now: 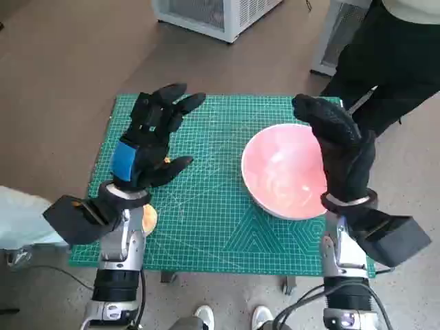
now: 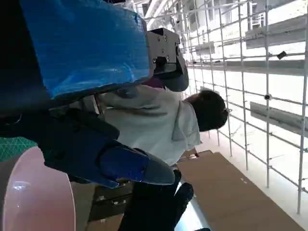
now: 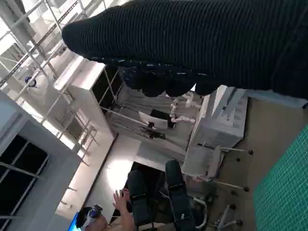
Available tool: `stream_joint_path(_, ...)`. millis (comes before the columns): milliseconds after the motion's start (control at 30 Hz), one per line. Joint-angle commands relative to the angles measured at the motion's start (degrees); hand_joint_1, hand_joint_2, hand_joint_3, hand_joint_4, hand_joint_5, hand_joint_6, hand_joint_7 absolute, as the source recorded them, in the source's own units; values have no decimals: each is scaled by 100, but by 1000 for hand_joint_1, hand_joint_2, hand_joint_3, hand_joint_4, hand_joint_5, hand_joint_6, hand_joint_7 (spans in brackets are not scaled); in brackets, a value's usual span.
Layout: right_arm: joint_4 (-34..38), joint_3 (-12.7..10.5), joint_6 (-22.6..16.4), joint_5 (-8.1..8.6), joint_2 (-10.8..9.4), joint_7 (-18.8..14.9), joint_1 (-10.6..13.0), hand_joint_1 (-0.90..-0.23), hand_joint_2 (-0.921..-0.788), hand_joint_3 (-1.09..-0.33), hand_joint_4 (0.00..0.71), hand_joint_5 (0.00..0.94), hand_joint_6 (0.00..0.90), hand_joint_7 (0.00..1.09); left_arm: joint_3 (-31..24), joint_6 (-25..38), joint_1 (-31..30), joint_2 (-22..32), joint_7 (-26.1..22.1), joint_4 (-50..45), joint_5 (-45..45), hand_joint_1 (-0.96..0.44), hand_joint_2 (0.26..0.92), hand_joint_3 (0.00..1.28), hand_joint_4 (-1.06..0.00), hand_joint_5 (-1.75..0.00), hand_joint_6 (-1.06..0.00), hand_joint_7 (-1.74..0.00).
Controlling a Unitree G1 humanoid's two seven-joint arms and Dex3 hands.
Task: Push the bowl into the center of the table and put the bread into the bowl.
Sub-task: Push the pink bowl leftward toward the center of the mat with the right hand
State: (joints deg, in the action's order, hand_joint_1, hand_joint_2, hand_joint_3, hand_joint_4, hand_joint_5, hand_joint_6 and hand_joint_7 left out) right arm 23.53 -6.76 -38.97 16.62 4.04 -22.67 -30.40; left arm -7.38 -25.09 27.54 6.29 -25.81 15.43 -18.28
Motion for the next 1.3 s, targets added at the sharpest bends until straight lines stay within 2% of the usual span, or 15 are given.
stream_joint_path(33,39,-22,76,6,-25,23,151,-777,-921,-691,141,2,73,456,37,43,-54,11,26,-83,47,-588,921,132,-165,-540,-41,-772)
stream_joint_path(700,-54,-14,91,-18,-35,58,210,-778,-921,-692,141,1,74,459,85,148,-21,27,30,-121,70,-578,921,131,-167,-525,-45,-767)
stream_joint_path(1300,-21,-59,85,59,17,-2,212,-769,-921,-692,141,1,72,461,88,189,-54,50,-7,-187,40,-568,921,134,-159,-514,-41,-781)
